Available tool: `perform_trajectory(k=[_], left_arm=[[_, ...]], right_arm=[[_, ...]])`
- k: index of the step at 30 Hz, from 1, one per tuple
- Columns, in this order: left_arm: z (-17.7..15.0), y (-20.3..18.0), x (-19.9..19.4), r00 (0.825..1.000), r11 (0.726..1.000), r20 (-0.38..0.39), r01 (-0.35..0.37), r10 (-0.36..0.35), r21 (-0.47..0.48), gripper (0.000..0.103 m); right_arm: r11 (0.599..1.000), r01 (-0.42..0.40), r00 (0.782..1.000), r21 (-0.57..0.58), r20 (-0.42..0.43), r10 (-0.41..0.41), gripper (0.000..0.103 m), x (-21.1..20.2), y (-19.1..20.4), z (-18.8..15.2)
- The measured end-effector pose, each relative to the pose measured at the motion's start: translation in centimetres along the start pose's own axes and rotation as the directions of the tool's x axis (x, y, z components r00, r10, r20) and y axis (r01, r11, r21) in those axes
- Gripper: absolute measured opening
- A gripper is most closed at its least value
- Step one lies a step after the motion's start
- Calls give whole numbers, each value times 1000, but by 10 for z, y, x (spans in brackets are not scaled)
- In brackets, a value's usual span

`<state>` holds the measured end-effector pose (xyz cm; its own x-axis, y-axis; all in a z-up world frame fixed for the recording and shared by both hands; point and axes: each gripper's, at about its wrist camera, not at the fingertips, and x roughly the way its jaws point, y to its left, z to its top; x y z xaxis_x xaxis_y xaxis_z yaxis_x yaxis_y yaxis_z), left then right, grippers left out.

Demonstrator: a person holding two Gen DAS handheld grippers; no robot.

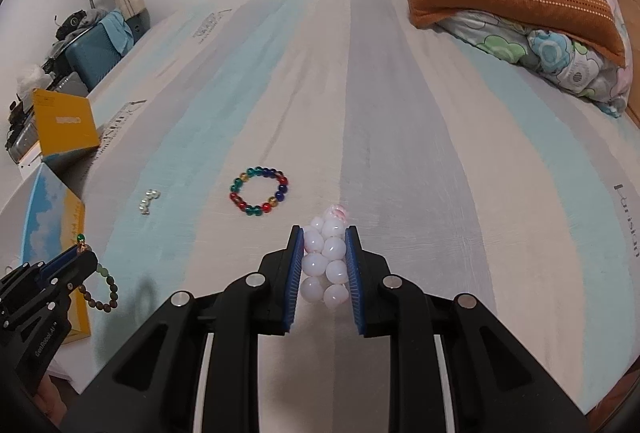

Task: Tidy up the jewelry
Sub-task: 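Lift and carry both bead bracelets over to the white box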

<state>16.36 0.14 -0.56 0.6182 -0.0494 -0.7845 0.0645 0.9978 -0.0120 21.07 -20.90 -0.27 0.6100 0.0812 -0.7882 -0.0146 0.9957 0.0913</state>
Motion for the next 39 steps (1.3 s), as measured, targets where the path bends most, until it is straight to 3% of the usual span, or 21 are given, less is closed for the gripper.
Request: perform_trajectory(k=[21, 39], left_arm=[[-9, 31, -74, 996, 998, 77, -42, 44, -36, 18], [-25, 108, -119, 992, 983, 102, -59, 78, -173, 18]], right_arm=[[998, -56, 996, -36, 68, 58, 20, -65, 59, -6], [983, -132, 986, -125, 85, 143, 20, -85, 155, -3]])
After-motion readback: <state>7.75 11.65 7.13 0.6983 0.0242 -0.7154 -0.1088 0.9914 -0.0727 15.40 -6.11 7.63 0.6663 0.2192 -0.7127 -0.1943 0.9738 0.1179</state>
